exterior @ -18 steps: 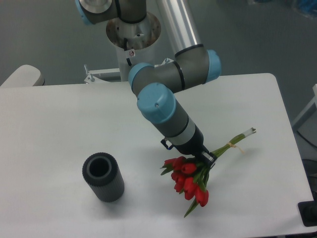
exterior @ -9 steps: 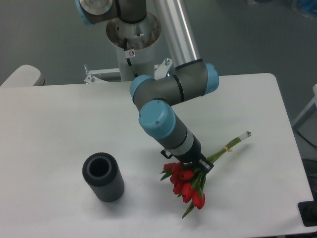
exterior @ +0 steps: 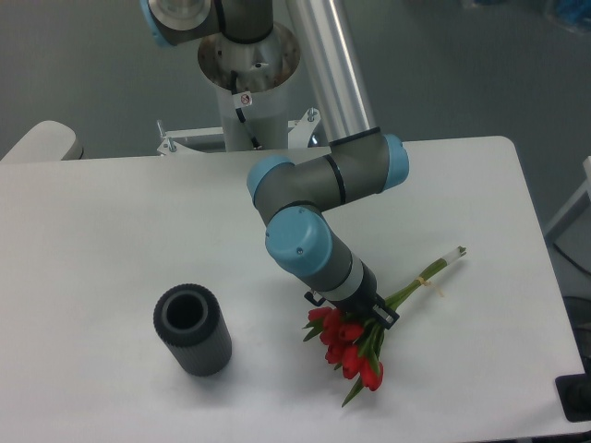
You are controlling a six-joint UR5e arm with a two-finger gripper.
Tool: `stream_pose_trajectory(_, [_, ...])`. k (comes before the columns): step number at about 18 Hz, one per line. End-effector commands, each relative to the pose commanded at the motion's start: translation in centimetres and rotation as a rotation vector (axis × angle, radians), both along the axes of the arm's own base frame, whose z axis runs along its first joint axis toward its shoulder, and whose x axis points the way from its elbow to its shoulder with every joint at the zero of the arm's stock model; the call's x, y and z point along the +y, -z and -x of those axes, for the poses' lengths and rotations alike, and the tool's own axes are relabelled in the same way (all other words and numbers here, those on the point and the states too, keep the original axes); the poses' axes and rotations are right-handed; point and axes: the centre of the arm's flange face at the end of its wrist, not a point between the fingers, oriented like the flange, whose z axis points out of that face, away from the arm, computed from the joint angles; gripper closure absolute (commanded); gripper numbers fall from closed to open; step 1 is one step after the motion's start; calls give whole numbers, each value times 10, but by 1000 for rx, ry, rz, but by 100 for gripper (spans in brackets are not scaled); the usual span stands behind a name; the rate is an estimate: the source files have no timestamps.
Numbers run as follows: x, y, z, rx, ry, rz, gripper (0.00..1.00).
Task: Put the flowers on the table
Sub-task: 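Tilt the gripper and lower the tulips flat onto the table, then open the gripper to release the tulip stems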
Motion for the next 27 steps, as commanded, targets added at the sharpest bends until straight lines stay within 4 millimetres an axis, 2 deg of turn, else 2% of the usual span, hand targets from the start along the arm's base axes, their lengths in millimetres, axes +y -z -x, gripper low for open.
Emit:
stream_pose_trajectory(5, [-1,16,-1,-19,1,19,66])
stream_pose_trajectory(7, [-1,16,-1,-20,0,17,65])
stream_pose_trajectory(9, [0,16,0,-19,3,17,58])
stream_pose_trajectory(11, [0,15,0,-17,-2,14,45])
stream_pose_trajectory(12, [0,13,1,-12,-5,9,25])
stream_pose_trajectory(13, [1,10,1,-9,2,4,15])
stream_pose_trajectory(16, [4,-8,6,15,10,-25,13])
stream_pose_trajectory(22, [28,-80,16,7,50,-216,14])
stream_pose_trajectory(27, [35,-126,31,-71,55,-297,13])
